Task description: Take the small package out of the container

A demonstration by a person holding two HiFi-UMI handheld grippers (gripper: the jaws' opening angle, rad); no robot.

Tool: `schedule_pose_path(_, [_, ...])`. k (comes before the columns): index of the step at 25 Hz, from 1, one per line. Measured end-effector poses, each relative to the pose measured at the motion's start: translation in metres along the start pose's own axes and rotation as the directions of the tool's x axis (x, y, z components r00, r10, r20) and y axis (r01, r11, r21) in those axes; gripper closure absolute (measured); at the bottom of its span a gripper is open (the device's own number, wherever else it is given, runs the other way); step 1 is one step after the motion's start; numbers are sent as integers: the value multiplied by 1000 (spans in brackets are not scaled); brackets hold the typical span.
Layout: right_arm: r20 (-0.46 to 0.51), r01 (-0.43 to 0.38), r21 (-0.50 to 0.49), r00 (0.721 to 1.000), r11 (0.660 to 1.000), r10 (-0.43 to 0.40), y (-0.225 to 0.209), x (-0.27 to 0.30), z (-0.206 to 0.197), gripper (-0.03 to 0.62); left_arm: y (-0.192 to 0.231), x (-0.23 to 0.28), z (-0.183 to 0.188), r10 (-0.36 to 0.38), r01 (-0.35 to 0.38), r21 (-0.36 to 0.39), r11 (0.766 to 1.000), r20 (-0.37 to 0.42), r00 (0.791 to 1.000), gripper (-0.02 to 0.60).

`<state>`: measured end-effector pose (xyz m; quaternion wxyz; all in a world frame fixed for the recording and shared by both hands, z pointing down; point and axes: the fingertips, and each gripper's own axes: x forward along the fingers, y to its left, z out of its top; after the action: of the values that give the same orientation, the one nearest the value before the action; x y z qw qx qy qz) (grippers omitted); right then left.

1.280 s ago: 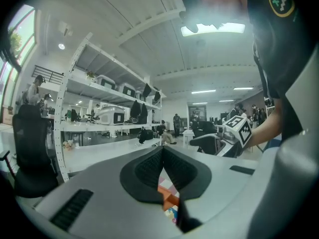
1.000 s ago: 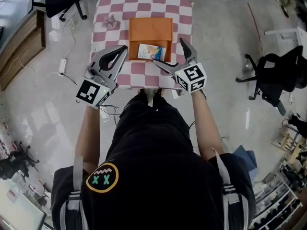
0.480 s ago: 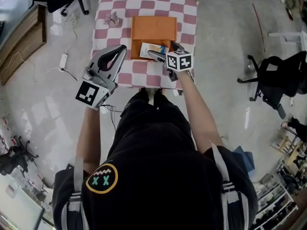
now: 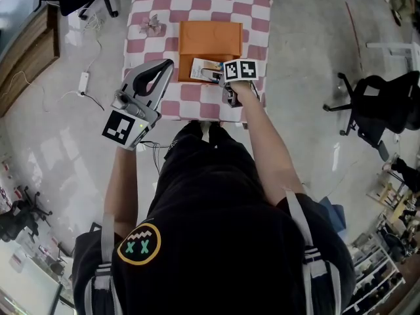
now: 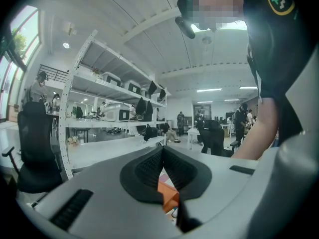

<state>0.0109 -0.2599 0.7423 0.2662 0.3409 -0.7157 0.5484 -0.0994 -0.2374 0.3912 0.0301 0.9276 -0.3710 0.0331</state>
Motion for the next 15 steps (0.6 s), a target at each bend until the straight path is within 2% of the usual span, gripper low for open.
schedule_pose_path(4, [-65,32,60,998,998,-28,-4,11,-4,-3,7,-1,-8,-15,15,44,999,-1,1000,565])
schedule_pose_path(8, [-114,64,112,992,992,-51,-8,22,-11,-1,5,5,3,-12,12,-6,1000,4,1000,565])
schedule_pose_path(10, [-130,65,132,990,989,-48,-10,26,-14,-1,5,4,2,-19,19,7,1000,6,1000,565])
schedule_pose_path(13, [-161,64,141,986,988,-41,-11,30,-16,-1,5,5,7,-14,14,-18,1000,9,1000,565])
schedule_pose_path(15, [-183,63,146,982,987,-35,-12,34,-17,-2,7,3,4,-17,17,3,1000,9,1000,565])
